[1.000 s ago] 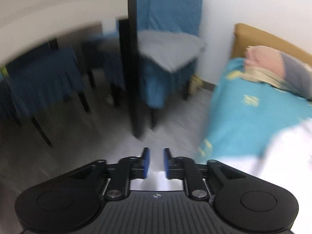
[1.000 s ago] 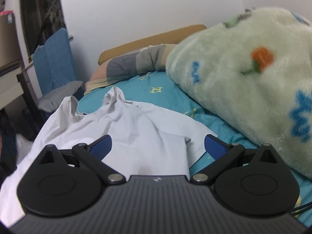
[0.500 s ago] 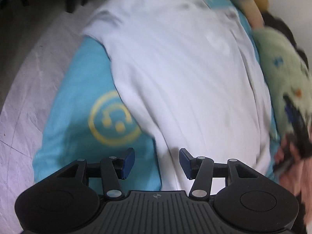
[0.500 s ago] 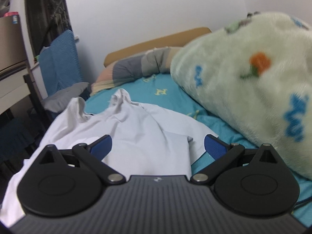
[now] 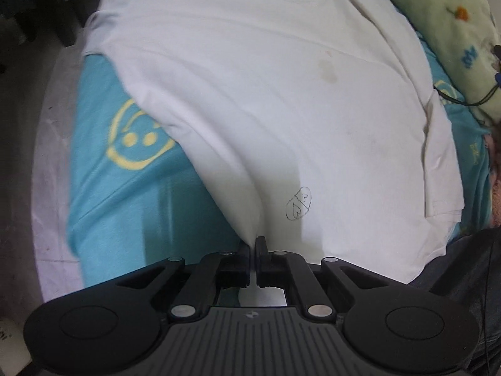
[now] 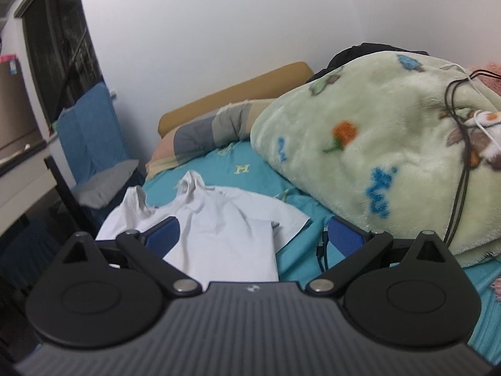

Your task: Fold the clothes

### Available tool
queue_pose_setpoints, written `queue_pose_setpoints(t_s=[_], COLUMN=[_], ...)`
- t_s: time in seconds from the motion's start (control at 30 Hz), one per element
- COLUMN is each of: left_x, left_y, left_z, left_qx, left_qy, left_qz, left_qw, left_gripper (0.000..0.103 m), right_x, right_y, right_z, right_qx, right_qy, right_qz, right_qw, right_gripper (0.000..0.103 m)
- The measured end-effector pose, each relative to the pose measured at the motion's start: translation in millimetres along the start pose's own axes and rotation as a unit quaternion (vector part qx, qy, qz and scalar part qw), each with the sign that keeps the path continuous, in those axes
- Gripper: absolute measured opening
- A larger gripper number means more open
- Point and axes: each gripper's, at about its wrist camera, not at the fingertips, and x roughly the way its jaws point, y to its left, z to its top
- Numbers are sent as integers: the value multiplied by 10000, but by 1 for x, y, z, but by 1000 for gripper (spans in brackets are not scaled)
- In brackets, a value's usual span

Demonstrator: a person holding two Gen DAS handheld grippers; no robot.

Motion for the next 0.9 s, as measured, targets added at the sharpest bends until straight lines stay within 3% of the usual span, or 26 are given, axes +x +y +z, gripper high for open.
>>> queue_pose_setpoints(t_s=[0.13, 0.2, 0.27, 0.33, 0.43, 0.5, 0.57, 0.67, 0.7, 0.77, 0.9], left_x=[-18, -23, -34, -50, -77, -92, -102, -90, -80, -60, -26], left_y=[4, -4, -11, -22, -47, -69, -90, -115, -120, -124, -120], left_z=[-5, 12, 24, 32, 48, 58, 67, 84, 91, 103, 117], left_qx=[-270, -253, -218, -330, -459, -696, -976, -1359, -1281, -1075, -557], left_qy=[-99, -215, -452, -825, -1568, -2156, -2683, -3102, -3084, -3114, -3380], left_qz=[252, 456, 611, 657, 674, 570, 441, 380, 283, 244, 765], left_qw=[9993, 9984, 9969, 9939, 9843, 9723, 9574, 9401, 9422, 9439, 9364], left_gripper=[4, 9, 22, 54, 67, 77, 79, 81, 81, 79, 79], right_x=[10, 14, 18, 21, 30, 44, 65, 105, 119, 147, 198], right_y=[-1, 1, 2, -1, -7, -14, -21, -36, -43, -62, -80], right_z=[-2, -3, -4, -4, -3, -3, -4, -9, -11, -16, -27], right_qx=[20, 46, 94, 252, 555, 833, 1020, 1201, 1304, 1735, 2146], right_qy=[82, 153, 225, 298, 429, 557, 668, 877, 945, 1062, 1139], right_qz=[78, 182, 291, 420, 553, 571, 550, 500, 484, 500, 422], right_qw=[9999, 9997, 9993, 9984, 9960, 9933, 9910, 9876, 9858, 9778, 9691], right_gripper=[103, 103, 103, 103, 103, 103, 100, 100, 100, 82, 79])
